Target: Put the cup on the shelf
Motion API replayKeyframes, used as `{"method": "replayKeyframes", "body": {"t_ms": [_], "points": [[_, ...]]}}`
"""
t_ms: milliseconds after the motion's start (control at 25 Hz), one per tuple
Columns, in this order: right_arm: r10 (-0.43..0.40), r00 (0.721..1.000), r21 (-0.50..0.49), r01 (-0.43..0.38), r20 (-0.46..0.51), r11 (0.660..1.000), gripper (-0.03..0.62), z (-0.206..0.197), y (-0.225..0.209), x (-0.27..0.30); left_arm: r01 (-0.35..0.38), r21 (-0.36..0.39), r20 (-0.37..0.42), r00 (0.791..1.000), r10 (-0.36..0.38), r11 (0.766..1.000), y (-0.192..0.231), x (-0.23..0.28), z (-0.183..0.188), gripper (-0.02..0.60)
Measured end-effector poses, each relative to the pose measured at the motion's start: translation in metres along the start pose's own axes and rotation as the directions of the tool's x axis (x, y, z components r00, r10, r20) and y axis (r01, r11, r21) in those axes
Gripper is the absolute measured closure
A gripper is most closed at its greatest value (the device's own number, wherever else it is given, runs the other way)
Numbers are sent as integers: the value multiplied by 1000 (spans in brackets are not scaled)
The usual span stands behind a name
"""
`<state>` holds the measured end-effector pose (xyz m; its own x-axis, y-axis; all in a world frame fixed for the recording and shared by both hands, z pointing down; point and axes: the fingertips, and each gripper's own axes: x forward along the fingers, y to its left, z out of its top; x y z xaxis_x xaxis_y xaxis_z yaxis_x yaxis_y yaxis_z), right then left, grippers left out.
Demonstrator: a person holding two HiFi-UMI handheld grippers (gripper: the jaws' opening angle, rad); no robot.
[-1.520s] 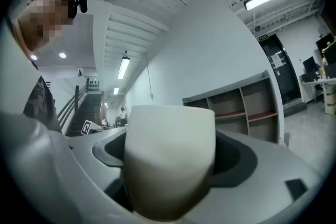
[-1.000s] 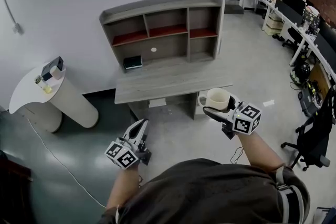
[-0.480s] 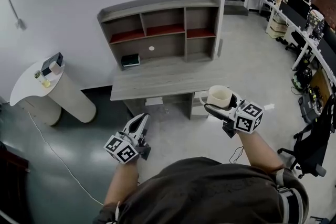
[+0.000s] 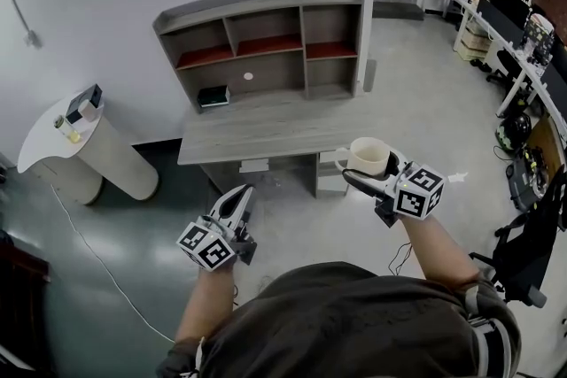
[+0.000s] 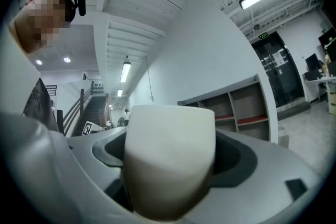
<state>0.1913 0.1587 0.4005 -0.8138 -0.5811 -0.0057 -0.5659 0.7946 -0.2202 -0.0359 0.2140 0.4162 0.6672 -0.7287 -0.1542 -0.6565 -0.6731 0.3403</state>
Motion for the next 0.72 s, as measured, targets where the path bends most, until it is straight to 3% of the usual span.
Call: {"method": "replayKeyframes", "body": {"t_ms": [320,720], "points": [[-13,1000,12,13,-3,1000,152,-1,-25,43,26,-22,1,1000,-26,999,48,21,6,584],[-88,996,2,88,29,996,152,9,-73,184,148,-21,-16,989,-148,989,207,76,53,584]]}}
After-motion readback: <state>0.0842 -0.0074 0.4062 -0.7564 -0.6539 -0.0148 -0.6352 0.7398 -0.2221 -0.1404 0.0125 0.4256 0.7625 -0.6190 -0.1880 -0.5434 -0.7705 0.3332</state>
